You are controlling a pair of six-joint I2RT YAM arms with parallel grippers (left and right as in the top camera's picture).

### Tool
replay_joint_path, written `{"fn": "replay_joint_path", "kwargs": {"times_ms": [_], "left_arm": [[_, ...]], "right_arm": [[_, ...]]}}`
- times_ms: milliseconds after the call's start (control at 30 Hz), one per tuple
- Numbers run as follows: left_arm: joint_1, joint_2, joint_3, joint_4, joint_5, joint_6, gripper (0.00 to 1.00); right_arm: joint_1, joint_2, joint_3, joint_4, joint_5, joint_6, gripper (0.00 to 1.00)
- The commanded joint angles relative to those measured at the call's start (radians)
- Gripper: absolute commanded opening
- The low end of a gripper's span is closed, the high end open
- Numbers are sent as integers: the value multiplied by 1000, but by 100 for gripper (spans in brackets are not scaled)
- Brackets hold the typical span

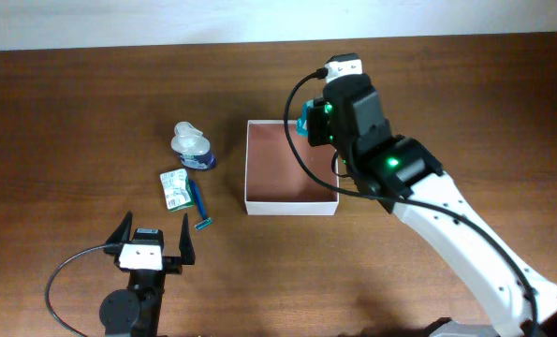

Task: Pack container
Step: 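Lift the mouthwash bottle and carry it over the pink box, then lower the bottle into the box and open the right gripper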

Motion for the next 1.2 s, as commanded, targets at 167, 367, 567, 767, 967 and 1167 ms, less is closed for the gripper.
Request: {"fn": "replay_joint_path", "kwargs": {"times_ms": [167, 367, 567, 767, 967, 1167], "left_arm": [[2, -6, -3, -4, 14, 12, 99], [2, -6, -3, -4, 14, 12, 99], [2, -6, -3, -4, 14, 12, 99], [2, -6, -3, -4, 14, 12, 99], [2, -6, -3, -4, 14, 12, 99], [2, -6, -3, -4, 14, 12, 99]], "right_arm": [[16, 79, 21, 16, 6, 21, 26], [16, 116, 21, 26, 10, 21, 26], [16, 162, 21, 40, 40, 21, 26], [16, 198, 21, 55, 59, 21, 26], [16, 227, 21, 60, 67, 20, 26], [16, 256, 21, 61, 86, 20, 26]]}}
